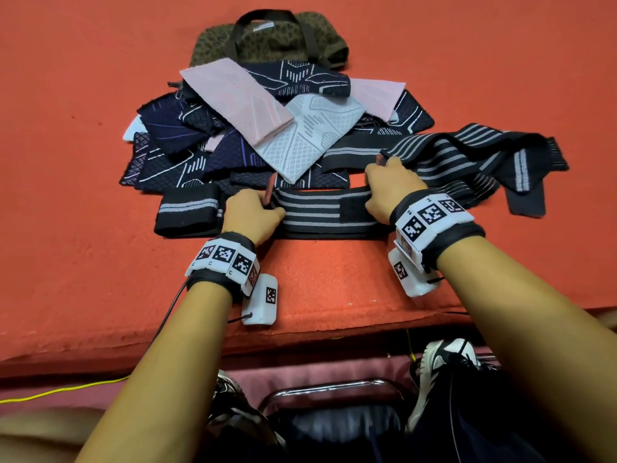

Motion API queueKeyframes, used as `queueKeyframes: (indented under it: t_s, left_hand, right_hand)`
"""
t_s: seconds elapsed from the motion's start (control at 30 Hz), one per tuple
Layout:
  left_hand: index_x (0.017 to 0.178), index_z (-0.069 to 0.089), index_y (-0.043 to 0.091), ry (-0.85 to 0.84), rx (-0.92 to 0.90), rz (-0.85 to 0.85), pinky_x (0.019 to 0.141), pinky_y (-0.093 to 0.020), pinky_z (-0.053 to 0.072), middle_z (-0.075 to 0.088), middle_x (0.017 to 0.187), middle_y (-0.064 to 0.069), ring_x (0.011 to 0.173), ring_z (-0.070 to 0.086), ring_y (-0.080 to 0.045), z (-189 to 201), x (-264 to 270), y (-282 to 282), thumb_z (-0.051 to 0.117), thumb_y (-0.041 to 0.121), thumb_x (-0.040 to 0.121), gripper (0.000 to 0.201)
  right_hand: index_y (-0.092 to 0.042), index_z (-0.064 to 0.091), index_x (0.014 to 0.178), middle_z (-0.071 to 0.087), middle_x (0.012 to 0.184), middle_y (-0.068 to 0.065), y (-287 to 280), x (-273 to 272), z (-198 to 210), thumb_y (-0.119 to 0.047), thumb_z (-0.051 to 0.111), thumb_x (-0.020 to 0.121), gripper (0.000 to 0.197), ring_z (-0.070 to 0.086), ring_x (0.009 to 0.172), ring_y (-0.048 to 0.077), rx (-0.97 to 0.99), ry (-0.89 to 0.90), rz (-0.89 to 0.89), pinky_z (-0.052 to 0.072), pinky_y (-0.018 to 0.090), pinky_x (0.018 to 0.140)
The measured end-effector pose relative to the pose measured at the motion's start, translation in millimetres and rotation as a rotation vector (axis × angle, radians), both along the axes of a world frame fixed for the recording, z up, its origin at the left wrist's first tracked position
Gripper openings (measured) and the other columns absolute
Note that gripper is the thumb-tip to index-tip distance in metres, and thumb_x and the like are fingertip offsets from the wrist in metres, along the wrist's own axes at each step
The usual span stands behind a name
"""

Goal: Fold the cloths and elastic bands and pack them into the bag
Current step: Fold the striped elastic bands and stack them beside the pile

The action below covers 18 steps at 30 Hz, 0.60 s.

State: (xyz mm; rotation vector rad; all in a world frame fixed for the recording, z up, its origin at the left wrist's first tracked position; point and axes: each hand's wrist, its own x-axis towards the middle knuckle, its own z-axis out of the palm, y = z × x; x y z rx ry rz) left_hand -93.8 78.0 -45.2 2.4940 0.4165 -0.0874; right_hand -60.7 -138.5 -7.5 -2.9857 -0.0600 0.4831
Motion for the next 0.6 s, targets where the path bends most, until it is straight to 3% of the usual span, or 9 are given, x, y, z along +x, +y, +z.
queueKeyframes:
  t_s: [0.13, 0.27, 0.47, 0.6]
  left_hand:
    - [0.082, 0.062, 0.003, 0.042, -0.034, 0.04, 0.072, -0.029, 0.04, 0.062, 0.085, -0.013, 0.085, 0.057, -0.029, 1.4, 1.7, 2.0, 0.065, 0.03, 0.087, 0.027]
    - [0.087, 0.066, 0.005, 0.101, -0.01, 0.024, 0.075, -0.029, 0.044, 0.067, 0.095, -0.015, 0.093, 0.062, -0.032, 2.6, 3.6, 8.0, 0.068, 0.031, 0.084, 0.026]
    - [0.094, 0.067, 0.003, 0.121, 0.012, 0.032, 0.076, -0.028, 0.042, 0.067, 0.098, -0.014, 0.091, 0.06, -0.028, 0.8, -0.9, 14.7, 0.071, 0.024, 0.084, 0.023]
    - [0.098, 0.069, 0.005, 0.123, 0.0, 0.028, 0.082, -0.032, 0.049, 0.069, 0.101, -0.012, 0.099, 0.063, -0.03, -0.7, -0.9, 14.9, 0.075, 0.025, 0.08, 0.027]
  right_hand:
    - [-0.013, 0.043, 0.136, 0.032, 0.14, 0.017, 2.2, -5.9, -1.8, -0.012, 0.062, 0.086, 0.053, 0.04, 0.125, 0.041, -0.072, -0.016, -0.018, 0.043, 0.049, 0.094]
    - [-0.016, 0.047, 0.137, 0.036, 0.141, 0.014, 5.2, -8.2, -4.0, -0.017, 0.061, 0.088, 0.051, 0.038, 0.127, 0.039, -0.108, 0.027, -0.011, 0.041, 0.049, 0.097]
    - [-0.019, 0.044, 0.14, 0.036, 0.138, 0.017, 11.1, -12.7, -6.5, -0.017, 0.062, 0.087, 0.056, 0.038, 0.127, 0.041, -0.084, 0.028, 0.0, 0.039, 0.05, 0.099]
    - [-0.024, 0.045, 0.138, 0.035, 0.139, 0.015, 18.6, -20.3, -9.3, -0.017, 0.061, 0.083, 0.058, 0.032, 0.129, 0.039, -0.098, -0.062, 0.071, 0.032, 0.051, 0.103]
